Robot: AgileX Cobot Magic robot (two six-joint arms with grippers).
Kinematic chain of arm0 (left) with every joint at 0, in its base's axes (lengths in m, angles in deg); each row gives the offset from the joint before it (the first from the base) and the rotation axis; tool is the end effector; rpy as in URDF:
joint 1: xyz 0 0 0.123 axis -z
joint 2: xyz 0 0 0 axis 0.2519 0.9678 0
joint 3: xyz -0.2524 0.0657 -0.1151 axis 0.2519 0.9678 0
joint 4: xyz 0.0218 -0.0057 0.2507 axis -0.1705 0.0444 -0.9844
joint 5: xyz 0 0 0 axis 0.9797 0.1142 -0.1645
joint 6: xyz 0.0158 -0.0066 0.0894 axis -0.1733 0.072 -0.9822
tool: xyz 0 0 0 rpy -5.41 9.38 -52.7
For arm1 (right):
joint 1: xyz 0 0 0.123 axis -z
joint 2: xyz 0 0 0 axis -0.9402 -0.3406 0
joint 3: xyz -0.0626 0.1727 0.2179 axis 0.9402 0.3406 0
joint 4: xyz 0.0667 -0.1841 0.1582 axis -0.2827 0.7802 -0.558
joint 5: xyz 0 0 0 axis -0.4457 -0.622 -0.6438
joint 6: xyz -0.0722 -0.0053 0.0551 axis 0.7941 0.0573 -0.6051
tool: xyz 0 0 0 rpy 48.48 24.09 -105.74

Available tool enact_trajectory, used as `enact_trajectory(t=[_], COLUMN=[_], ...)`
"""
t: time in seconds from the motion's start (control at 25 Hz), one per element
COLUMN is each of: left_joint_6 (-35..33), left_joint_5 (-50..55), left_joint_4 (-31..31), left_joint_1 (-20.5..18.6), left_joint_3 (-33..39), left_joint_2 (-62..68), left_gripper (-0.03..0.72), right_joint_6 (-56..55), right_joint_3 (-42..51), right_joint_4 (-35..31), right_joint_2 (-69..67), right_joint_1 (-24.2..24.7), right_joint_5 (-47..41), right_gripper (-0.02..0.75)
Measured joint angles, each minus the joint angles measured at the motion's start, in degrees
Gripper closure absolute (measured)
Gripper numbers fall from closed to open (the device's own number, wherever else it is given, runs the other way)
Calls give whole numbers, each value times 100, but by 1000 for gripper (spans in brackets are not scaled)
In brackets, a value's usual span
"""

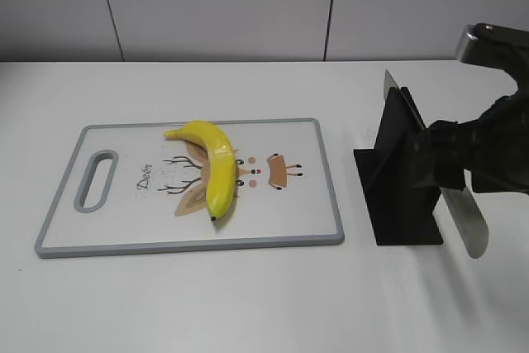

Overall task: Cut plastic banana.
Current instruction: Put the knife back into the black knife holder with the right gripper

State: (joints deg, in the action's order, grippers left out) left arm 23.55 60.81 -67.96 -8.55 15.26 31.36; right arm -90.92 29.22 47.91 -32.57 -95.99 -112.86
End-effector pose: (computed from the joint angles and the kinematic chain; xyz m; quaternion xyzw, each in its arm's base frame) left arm -0.0056 -0.0010 0.2719 0.1057 0.8558 -0.0010 0.5063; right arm 0.2149 0.1071 0.2291 0.0019 0.9653 0.1272 0.2279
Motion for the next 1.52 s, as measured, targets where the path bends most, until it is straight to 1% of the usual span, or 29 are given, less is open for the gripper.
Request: enact_trajectory(t=[0.08,0.24,0.44,0.64,0.76,1.0,1.36,1.52], left_joint_6=[0,0,0,0,0,0,0,0], left_joint_5=[0,0,0,0,0,0,0,0], left_joint_4=[0,0,0,0,0,0,0,0], left_joint_1=[0,0,0,0,0,0,0,0], left_joint_3=[0,0,0,0,0,0,0,0], left_joint_2=[0,0,0,0,0,0,0,0], left_gripper=[136,136,136,133,117,109,105,105], right_joint_6=[6,302,1280,2014,2339,2498,2540,2540], right_joint_3=[-68,-458,-844,-843,-587,400,874,1234], right_joint_4=[0,0,0,-5,-5,-5,180,180], right_joint_2=[0,150,723,1562,2151,3378,5223,5809], right_joint_1=[0,0,0,0,0,0,0,0], right_joint_5=[-34,-341,-677,-1344,-1516,-1660,-2500,-2685], right_gripper=[134,126,132,143,146,146,147,147])
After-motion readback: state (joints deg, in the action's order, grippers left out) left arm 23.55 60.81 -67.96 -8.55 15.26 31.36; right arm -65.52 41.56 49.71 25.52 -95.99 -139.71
